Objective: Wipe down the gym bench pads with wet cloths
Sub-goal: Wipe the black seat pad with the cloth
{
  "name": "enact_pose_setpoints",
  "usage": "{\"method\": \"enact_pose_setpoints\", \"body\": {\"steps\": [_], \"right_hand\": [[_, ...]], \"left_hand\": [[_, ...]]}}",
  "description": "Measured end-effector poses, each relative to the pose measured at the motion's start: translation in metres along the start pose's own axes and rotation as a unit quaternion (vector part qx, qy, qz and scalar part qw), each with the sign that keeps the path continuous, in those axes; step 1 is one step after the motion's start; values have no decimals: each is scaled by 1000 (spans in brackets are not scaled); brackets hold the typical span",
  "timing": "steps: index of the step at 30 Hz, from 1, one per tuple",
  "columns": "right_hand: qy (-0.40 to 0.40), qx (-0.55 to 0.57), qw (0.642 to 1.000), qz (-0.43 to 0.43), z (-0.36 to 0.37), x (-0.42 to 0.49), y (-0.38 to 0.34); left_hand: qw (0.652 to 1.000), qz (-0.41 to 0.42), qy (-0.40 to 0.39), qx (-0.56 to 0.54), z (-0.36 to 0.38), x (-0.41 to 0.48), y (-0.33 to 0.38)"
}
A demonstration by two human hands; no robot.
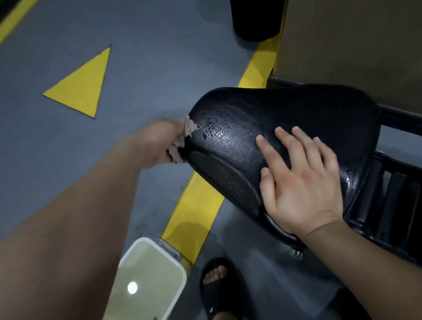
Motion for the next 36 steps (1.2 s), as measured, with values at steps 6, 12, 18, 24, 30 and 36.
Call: {"method": "enact_pose_setpoints", "body": {"steps": [6, 12, 18, 24, 30, 36], "right_hand": [[3, 2, 1000, 6, 0, -1, -1], [2, 5, 1000, 4, 3, 1, 1], [7, 12, 1000, 0, 5, 1, 3], [14, 19, 1000, 1, 4, 0, 4], [9, 35, 999, 1, 6, 0, 6], [8, 33, 999, -1, 5, 0, 5]], "left_hand": [[996, 0, 79, 46, 10, -7, 7], [953, 155, 121, 232, 29, 32, 66], [913, 233, -43, 332, 98, 54, 115], [821, 230, -147, 502, 135, 53, 131], [780, 173, -81, 596, 129, 62, 127], [811, 209, -120, 533, 153, 55, 128]]}}
Point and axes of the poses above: each hand's wrist, its own x-axis towards the middle knuckle, its own z-axis out of the palm, y = z × x, the point moved 5 cm from there along x, towards the middle knuckle, and after that the axes turned 10 degrees about -x, right-handed, at the moved point
